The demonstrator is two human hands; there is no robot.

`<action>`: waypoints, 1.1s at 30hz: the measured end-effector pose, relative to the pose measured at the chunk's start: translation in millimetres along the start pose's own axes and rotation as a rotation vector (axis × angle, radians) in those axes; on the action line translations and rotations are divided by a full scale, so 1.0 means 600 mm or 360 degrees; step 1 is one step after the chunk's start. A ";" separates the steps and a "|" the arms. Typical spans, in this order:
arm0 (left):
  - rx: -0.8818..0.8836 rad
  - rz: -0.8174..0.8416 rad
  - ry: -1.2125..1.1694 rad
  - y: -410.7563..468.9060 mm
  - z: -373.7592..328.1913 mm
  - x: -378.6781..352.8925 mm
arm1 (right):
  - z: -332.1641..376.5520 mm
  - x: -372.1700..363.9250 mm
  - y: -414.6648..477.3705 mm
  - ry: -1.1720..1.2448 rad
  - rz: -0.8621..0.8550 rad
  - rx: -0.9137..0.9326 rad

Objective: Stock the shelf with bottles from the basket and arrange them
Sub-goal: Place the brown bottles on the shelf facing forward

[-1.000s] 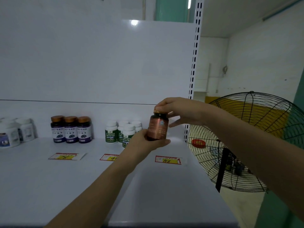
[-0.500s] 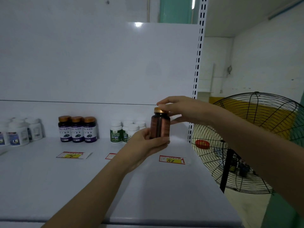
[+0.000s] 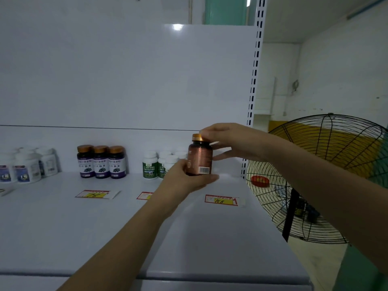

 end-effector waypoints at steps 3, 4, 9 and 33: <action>0.0003 -0.0062 0.0177 0.000 -0.001 0.000 | 0.006 0.007 0.001 -0.0128 -0.0177 0.0030; 0.0045 0.0042 0.0100 0.000 0.002 -0.002 | 0.007 0.011 0.000 -0.0102 -0.0198 0.0043; 0.0142 0.0303 -0.0405 -0.012 0.001 0.002 | -0.006 0.015 -0.007 0.0219 -0.0075 0.0007; -0.0306 -0.0198 0.0106 -0.001 -0.028 0.018 | 0.010 -0.026 -0.029 0.0144 -0.0279 0.0281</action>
Point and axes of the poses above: each hand's wrist, its own y-axis towards the middle knuckle, its own x-axis out of the back of the hand, z = x × y, the point moved 5 cm from there along y, towards the middle knuckle, and after that the axes turned 13 degrees about -y, right-handed, at the moved point
